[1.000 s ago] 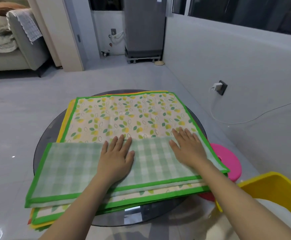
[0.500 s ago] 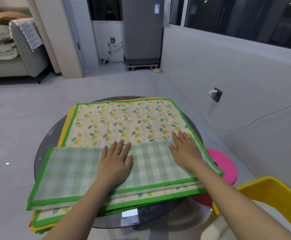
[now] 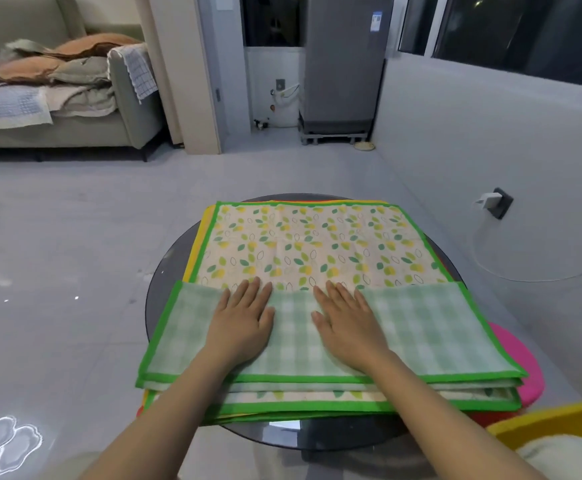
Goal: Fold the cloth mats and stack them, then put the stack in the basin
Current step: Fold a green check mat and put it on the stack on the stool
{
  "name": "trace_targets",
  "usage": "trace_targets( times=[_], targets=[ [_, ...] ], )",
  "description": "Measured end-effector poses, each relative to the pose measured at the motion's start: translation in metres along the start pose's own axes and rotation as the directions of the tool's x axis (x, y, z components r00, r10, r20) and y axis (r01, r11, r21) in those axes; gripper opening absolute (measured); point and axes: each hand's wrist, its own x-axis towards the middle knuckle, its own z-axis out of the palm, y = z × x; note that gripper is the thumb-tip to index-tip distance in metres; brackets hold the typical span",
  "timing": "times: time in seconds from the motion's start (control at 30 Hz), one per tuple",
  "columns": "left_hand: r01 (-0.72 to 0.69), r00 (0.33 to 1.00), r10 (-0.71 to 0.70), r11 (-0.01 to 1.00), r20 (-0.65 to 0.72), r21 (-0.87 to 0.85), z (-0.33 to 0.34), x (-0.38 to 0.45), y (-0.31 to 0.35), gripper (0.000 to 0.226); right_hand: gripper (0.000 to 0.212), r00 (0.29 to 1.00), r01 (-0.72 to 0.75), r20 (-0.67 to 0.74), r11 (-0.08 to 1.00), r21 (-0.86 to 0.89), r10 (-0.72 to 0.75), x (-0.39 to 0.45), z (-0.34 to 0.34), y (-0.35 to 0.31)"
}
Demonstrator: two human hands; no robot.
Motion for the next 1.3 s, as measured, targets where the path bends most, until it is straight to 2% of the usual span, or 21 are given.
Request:
trace_targets(
  times=[0.07, 0.17, 0.33, 0.43, 0.5, 0.67, 0.8, 0.87, 1.0, 1.07, 1.17, 1.23, 1.3],
  targets=[
    [0.038, 0.999, -0.038, 0.999, -0.010, 0.013, -0.004, -0.005, -0.027, 0.075, 0.056, 1.000, 0.000, 0.006, 1.000, -0.010, 0.000, 0.001, 0.001, 0.000],
    [0.082, 0.997, -0.082, 0.994, 0.004, 0.071, -0.010, -0.010, -0.054, 0.062, 0.056, 1.000, -0.003, 0.002, 1.000, -0.017, 0.004, 0.000, 0.002, 0.001],
    [0.087, 0.996, -0.088, 0.994, 0.019, 0.060, -0.014, -0.011, -0.056, 0.056, 0.056, 1.000, -0.011, 0.004, 1.000, -0.016, 0.011, -0.001, 0.000, -0.001],
    [0.084, 0.993, -0.089, 0.995, 0.083, 0.059, -0.021, -0.008, -0.056, 0.058, 0.055, 1.000, -0.011, 0.016, 1.000, -0.005, 0.011, -0.001, -0.002, -0.003],
    [0.086, 0.990, -0.094, 0.993, 0.107, 0.077, -0.030, -0.005, -0.058, 0.060, 0.054, 1.000, 0.016, 0.004, 0.999, 0.047, -0.016, -0.001, -0.007, -0.008],
    [0.091, 0.991, -0.102, 0.989, 0.084, 0.118, -0.057, 0.005, -0.064, 0.064, 0.048, 0.994, 0.109, -0.041, 0.941, 0.321, -0.102, -0.005, -0.021, -0.032],
    [0.119, 0.990, -0.126, 0.986, 0.057, 0.113, -0.071, 0.016, -0.071, 0.065, 0.066, 0.993, 0.070, 0.069, 0.950, 0.305, -0.095, -0.002, -0.024, -0.048],
    [0.163, 0.986, -0.164, 0.986, 0.024, 0.036, -0.077, 0.019, -0.077, 0.057, 0.077, 0.987, 0.048, 0.135, 0.956, 0.291, -0.090, -0.001, -0.024, -0.051],
    [0.272, 0.961, -0.272, 0.921, 0.041, -0.277, -0.084, 0.014, -0.090, 0.040, 0.094, 0.975, 0.027, 0.206, 0.966, 0.258, -0.082, -0.003, -0.024, -0.057],
    [0.322, 0.942, -0.329, 0.840, 0.061, -0.436, -0.085, 0.010, -0.095, 0.038, 0.099, 0.969, 0.023, 0.234, 0.971, 0.236, -0.079, -0.004, -0.027, -0.061],
    [0.368, 0.909, -0.403, 0.652, 0.108, -0.662, -0.088, 0.003, -0.100, 0.032, 0.106, 0.949, 0.036, 0.304, 0.987, 0.157, -0.084, -0.004, -0.036, -0.065],
    [0.365, 0.894, -0.434, 0.556, 0.113, -0.747, -0.091, 0.000, -0.101, 0.030, 0.110, 0.932, 0.052, 0.352, 0.994, 0.096, -0.082, -0.002, -0.040, -0.067],
    [0.339, 0.891, -0.445, 0.516, 0.092, -0.787, -0.097, -0.002, -0.097, 0.026, 0.112, 0.923, 0.066, 0.376, 0.997, 0.047, -0.079, -0.001, -0.042, -0.070]
  ],
)
